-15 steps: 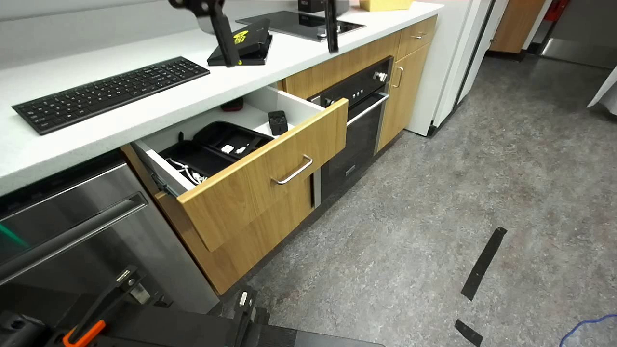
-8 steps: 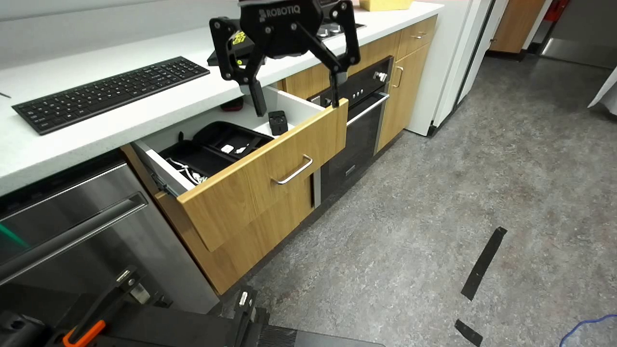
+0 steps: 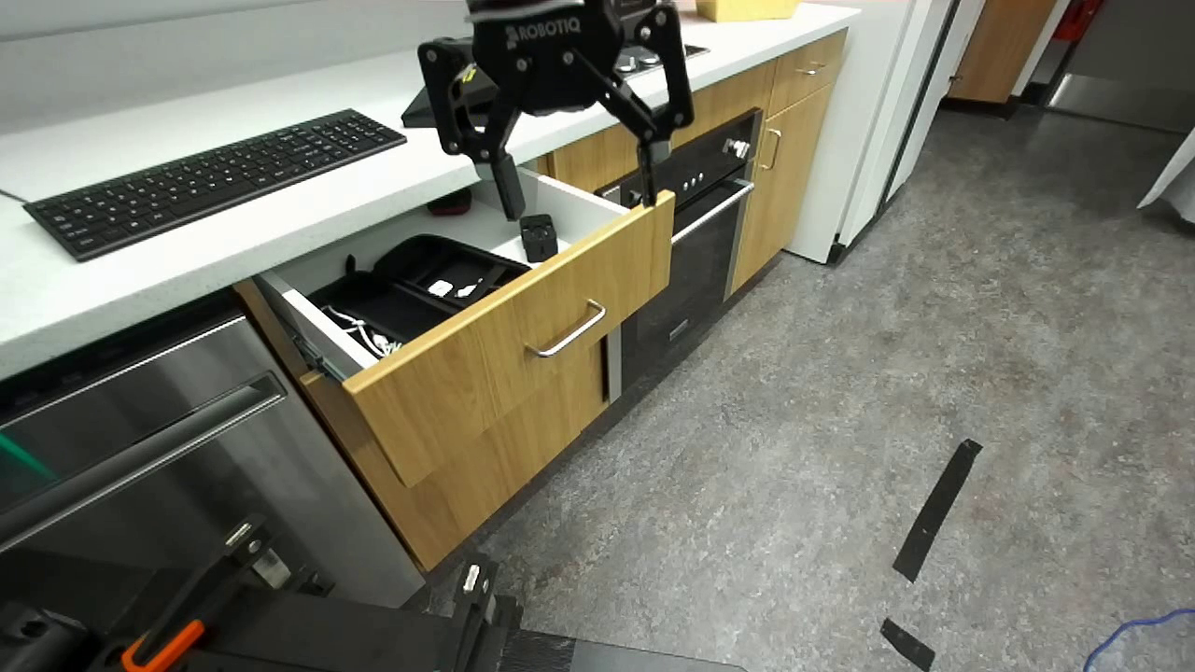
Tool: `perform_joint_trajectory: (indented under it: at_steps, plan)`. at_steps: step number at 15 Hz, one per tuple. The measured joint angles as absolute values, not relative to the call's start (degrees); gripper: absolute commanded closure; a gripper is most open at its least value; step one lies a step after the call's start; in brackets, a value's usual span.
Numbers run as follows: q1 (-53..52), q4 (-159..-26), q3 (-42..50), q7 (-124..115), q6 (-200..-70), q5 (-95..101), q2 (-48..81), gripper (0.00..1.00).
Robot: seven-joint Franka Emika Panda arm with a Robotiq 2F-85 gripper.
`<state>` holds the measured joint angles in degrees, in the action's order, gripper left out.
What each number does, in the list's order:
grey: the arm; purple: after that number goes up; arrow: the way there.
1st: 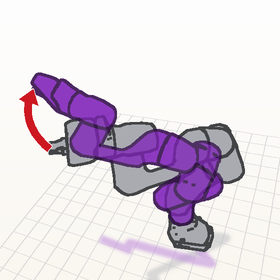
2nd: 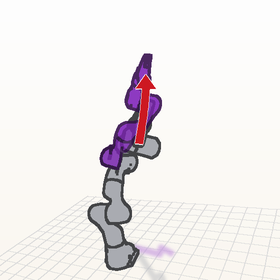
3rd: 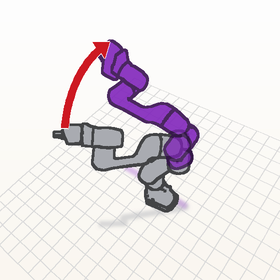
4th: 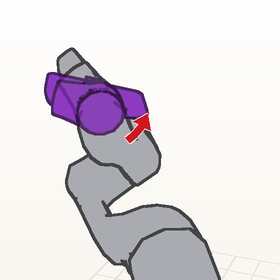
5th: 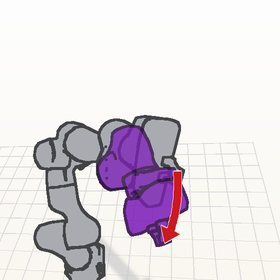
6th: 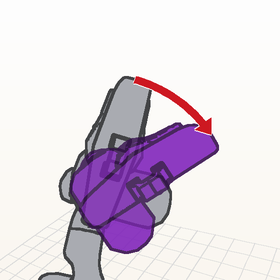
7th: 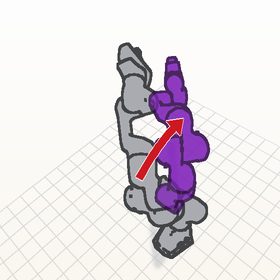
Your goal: Close the drawer
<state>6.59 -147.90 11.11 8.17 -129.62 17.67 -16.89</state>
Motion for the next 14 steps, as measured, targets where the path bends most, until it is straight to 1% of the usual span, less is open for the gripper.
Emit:
perform_joint_trajectory:
  at_steps: [3, 6, 10, 14]
  plan:
    - [7.9, -146.4, 9.9, -2.2, -138.7, 18.6, -8.3, 0.0]
    - [8.7, -141.8, 9.7, -12.6, -143.7, 20.9, 2.5, 0.0]
    - [7.8, -133.7, 11.3, -24.8, -145.4, 25.0, 14.9, 0.0]
    - [3.9, -127.4, 15.0, -32.4, -145.4, 26.5, 23.8, 0.0]
